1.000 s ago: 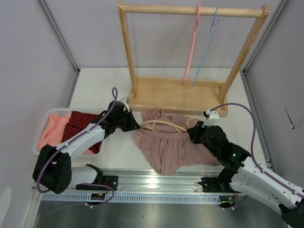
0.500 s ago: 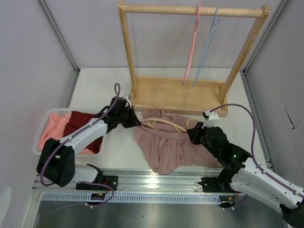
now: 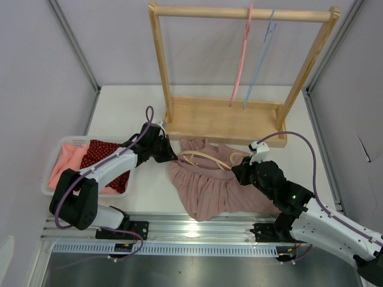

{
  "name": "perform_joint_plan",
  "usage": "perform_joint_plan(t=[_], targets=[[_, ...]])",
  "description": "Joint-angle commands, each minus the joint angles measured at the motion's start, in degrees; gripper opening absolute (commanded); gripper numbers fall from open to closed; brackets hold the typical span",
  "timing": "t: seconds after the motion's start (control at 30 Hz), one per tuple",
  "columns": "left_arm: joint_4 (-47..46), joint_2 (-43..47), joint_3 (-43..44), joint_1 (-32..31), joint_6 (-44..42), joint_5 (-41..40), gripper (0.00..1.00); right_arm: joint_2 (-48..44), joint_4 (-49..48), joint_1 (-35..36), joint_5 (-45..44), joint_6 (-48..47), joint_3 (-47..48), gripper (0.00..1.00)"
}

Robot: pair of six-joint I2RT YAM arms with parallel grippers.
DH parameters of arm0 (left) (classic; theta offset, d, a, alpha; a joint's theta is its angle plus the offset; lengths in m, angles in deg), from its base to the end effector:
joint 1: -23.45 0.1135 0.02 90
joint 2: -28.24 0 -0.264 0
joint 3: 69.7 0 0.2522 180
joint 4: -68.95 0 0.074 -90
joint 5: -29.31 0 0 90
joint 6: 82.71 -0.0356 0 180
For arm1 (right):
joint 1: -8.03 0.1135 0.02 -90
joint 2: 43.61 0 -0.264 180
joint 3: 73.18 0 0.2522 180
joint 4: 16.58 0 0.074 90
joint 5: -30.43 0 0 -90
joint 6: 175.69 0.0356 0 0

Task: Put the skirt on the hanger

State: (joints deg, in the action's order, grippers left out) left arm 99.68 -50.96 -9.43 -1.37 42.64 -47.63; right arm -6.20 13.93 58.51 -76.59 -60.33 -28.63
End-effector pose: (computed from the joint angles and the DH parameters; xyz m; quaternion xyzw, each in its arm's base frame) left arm 0.2503 -0.1246 0.2082 -0.0465 0.9322 -0.2641 0.2429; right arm 0.1097 0.1166 0.2624 -0.1004 0.8244 0.2363 0.5045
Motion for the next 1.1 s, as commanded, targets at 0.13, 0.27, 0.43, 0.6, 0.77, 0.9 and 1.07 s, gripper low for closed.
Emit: perform_joint_plan(t=[0.13,0.27,0.43,0.6,0.77,0.9,1.07], targets=[[-0.9,-0.7,0.3,1.4,-2.0,-4.4,0.00,1.0,-0.8,2.1,0.2,-3.7,0.8,0.00],[0.3,-1.7,1.2,2.1,-1.8,-6.1,0.00,1.6,-0.1,3.7,1.5,-4.1,1.1,0.00],[-0.7,-0.5,-1.3,1.0,-1.2,-5.8,0.00,9.6,4.4,3.9,-2.7,-0.6,4.3,0.03],[-2.5,1.2,-5.5,-1.0,0.3,-6.6,0.00,15.1,6.1,3.9,-5.6,2.9,7.3,0.43],[-3.7,0.6,-6.9,-2.5,1.3,-6.6,0.00,16.4,6.2,3.9,-6.7,5.7,11.7,0.54],[-5.5,0.4,-8.4,-3.5,2.3,-6.6,0.00,24.8,6.6,0.2,-6.5,7.6,17.3,0.55],[-6.5,0.2,-9.3,-3.7,2.6,-6.3,0.00,37.4,2.3,-2.9,-4.0,8.2,21.3,0.53]])
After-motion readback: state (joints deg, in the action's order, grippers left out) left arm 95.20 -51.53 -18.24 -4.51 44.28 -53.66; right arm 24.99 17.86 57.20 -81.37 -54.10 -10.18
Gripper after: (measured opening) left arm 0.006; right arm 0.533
